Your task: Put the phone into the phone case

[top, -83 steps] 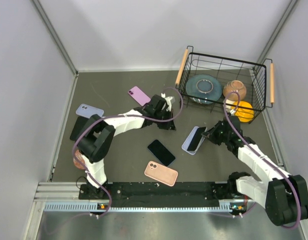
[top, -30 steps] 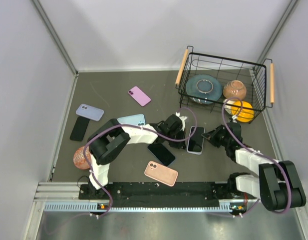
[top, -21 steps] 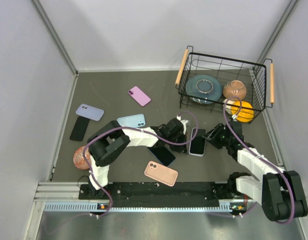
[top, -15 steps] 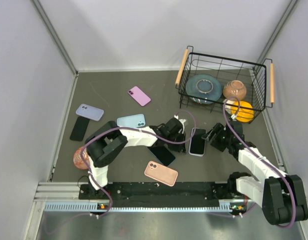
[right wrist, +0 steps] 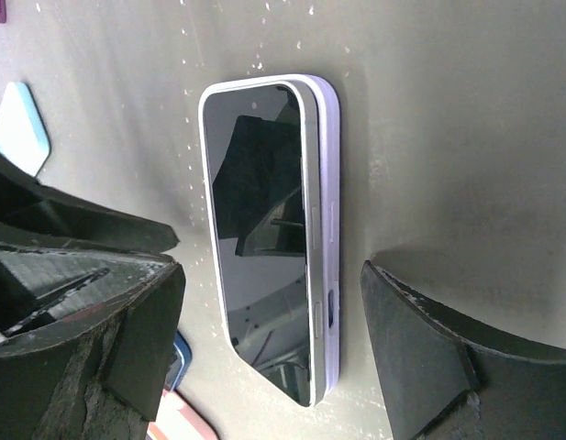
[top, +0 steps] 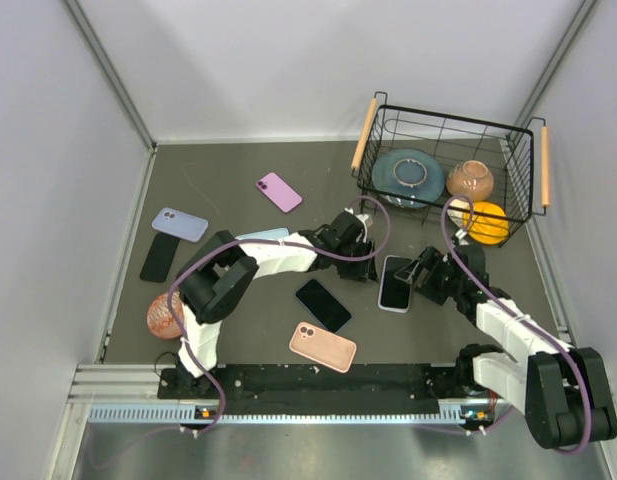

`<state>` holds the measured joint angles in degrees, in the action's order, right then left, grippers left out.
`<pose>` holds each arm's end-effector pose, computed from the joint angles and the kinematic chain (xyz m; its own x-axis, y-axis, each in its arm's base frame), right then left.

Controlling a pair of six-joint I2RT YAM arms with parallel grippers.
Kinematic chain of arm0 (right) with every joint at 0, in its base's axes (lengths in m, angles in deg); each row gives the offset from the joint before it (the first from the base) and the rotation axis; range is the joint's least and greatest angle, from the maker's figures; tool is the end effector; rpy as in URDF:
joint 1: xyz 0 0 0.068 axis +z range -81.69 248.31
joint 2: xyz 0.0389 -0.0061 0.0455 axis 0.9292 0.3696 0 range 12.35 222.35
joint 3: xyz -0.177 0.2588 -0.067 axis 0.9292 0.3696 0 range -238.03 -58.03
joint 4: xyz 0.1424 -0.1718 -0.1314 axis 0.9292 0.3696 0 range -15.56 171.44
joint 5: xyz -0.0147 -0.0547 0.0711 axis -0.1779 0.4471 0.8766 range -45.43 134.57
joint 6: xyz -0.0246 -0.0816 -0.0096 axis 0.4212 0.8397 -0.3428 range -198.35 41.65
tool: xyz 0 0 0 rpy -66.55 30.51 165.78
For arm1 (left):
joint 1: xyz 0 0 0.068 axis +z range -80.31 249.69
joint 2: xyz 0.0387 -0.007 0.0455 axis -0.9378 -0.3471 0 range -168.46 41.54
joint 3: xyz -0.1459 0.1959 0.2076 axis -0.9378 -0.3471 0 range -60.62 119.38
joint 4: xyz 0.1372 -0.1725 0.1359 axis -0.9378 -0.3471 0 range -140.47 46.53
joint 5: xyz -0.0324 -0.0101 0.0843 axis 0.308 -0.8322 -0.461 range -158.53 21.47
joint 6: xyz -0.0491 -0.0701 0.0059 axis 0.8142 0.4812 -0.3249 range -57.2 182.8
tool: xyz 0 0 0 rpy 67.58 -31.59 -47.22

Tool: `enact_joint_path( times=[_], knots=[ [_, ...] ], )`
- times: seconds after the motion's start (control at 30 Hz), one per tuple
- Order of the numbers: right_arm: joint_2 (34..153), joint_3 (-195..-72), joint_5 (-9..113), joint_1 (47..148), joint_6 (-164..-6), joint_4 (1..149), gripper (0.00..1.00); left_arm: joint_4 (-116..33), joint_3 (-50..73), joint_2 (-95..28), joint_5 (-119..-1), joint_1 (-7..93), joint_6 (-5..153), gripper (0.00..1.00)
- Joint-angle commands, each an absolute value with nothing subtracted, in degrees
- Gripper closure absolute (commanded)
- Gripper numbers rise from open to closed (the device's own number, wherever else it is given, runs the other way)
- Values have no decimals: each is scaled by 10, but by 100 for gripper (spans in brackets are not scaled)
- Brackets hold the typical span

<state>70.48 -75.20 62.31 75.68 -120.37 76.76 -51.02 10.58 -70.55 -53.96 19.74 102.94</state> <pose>0.1788 0.0464 0.1658 -0.7342 0.5479 -0.4011 0.2008 0.7395 0.6425 0.2799 -0.3627 0.1802 -0.9149 0.1188 -0.3859 0.3381 0.7477 -0.5716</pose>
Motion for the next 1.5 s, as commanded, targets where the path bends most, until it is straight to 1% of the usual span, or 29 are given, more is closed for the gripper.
enact_joint_path(
  times=[0.0,0.13,0.47,0.57,0.7,0.73,0.8,0.83,0.97,1.23,1.43,1.47],
  knots=[
    [725,-727,636,760,-1202,729,22,-490,128,-730,-509,196,1016,53],
    [728,-727,650,759,-1204,722,20,-473,129,-753,-486,196,1022,52],
    [754,-722,690,759,-1227,677,18,-468,129,-776,-471,196,1026,53],
    [758,-720,714,759,-1243,648,18,-466,123,-780,-466,196,1026,56],
    [752,-702,758,759,-1276,582,19,-463,115,-776,-459,196,1026,63],
    [751,-694,763,759,-1288,550,19,-460,113,-774,-458,196,1025,66],
    [749,-684,773,759,-1303,520,20,-454,103,-767,-455,196,1028,68],
    [749,-676,776,758,-1307,498,21,-451,100,-766,-453,197,1029,70],
    [741,-658,789,759,-1321,454,25,-409,78,-760,-421,202,1049,71],
    [706,-650,775,758,-1320,478,33,-391,58,-755,-410,207,1060,73],
    [692,-646,761,758,-1311,502,43,-388,51,-750,-414,207,1057,73],
    [693,-647,760,758,-1310,502,48,-388,51,-751,-414,207,1058,73]
  ],
)
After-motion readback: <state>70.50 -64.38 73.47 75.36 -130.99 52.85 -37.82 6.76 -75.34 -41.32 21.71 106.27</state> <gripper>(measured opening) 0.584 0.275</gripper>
